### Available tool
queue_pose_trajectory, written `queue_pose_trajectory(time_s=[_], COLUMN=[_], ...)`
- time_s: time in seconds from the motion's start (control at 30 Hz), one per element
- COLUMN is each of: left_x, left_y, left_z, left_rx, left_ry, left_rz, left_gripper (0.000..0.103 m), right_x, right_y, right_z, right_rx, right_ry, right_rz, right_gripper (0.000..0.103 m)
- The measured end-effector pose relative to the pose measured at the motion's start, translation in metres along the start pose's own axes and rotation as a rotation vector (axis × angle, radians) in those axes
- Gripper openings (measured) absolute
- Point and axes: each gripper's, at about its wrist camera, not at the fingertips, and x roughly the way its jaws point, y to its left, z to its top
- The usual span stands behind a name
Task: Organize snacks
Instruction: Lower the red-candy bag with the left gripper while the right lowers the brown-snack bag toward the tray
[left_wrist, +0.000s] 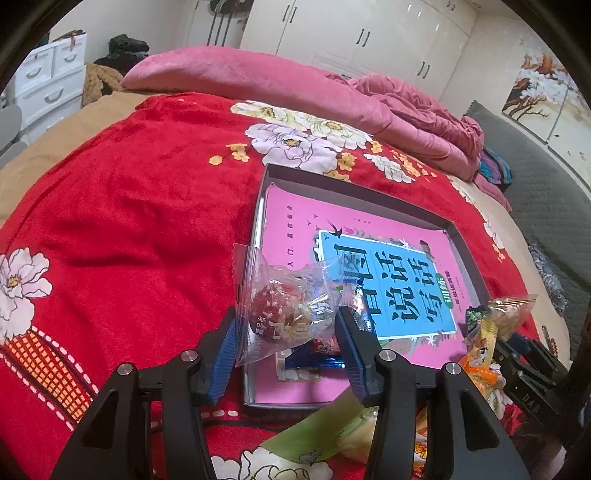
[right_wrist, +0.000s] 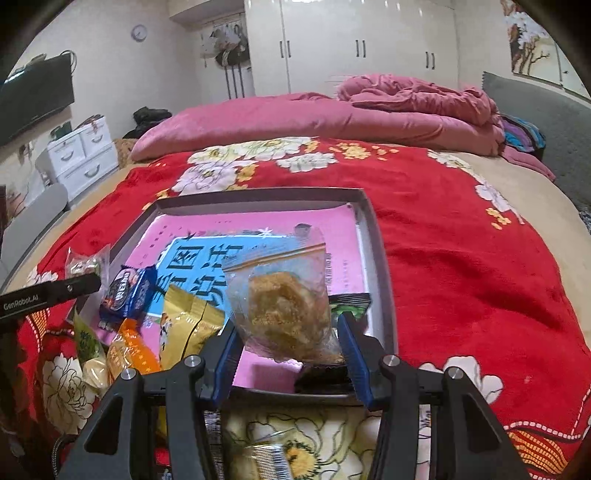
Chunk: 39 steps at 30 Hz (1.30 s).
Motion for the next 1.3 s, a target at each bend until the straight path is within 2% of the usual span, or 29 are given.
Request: queue_pose_trajectory(time_s=[0.27, 0.57, 0.83, 0.97, 1.3], left_x=[-0.001, -0.008, 0.003, 0.01, 0.018], left_y=[-0.001, 0.001, -0.009, -0.012, -0.013], left_z=[0.0, 0.003, 0.001, -0.002, -0.007], left_rx=[0.008, -0.007, 0.02, 0.025, 0.009], left_ry=[-0.005, -0.031, 0.02, 0.055, 0.112], left_rz=[0.005, -0.035, -0.092, -0.087, -0.133], left_gripper=[0.054, 0.054, 0.054, 0.054, 0.056], right_x=[0.006, 0.006, 0.006, 0.006, 0.009], right_y=[0.006, 0.004, 0.001, 0.001, 0.003], right_z=[-0.002, -0.002, -0.001, -0.002, -0.001], right_rx=[-0.015, -0.01, 0.002, 0.001, -0.013], right_ry=[0.026, 0.026, 0.026, 0.028, 0.033], right_rz=[0.017, 0.014, 0.013, 0.011, -0.017], right_gripper=[0.052, 0.052, 0.052, 0.052, 0.053])
